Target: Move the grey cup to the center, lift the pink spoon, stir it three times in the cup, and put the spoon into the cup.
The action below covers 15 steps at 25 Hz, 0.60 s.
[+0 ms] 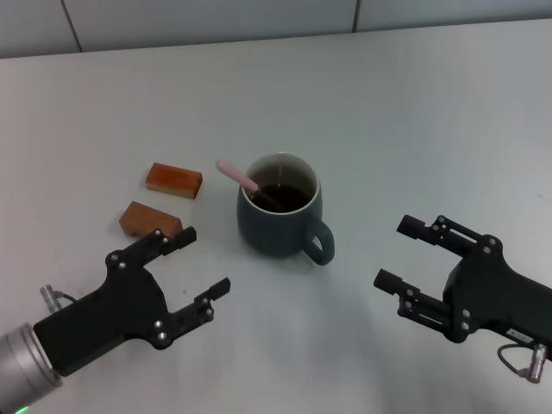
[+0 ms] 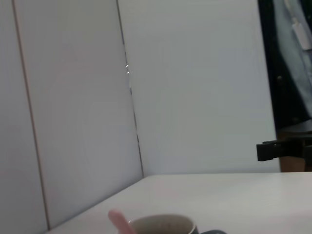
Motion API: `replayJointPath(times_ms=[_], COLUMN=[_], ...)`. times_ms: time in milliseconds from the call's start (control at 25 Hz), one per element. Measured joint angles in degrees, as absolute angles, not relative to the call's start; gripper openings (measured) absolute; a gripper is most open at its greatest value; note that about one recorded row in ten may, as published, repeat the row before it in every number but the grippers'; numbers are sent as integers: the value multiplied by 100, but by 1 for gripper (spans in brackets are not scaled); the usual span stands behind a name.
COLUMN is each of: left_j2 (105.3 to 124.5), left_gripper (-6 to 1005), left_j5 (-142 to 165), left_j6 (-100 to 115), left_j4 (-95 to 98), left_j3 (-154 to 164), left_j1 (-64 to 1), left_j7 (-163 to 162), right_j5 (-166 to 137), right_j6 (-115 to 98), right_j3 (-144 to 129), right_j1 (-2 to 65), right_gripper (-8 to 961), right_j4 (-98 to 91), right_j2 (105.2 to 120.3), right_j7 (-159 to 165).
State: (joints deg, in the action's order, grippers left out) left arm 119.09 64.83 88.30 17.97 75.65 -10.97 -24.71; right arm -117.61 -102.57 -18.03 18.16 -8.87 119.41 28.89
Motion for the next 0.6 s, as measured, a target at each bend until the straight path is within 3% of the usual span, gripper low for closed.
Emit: replayJointPath(times_ms=[600], left_j2=[11891], left_gripper=[707], left_j5=[6521], left_j6=[8410], left_j4=[1860], left_j3=[7715], left_j1=[-1202], left_j7=[-2937], right_j5=[-11750], right_j6=[-9594], right_j3=[-1815], right_j1=[1903], right_gripper=[711], right_j4=[-826], right_j2=[11927], right_j7=[3273])
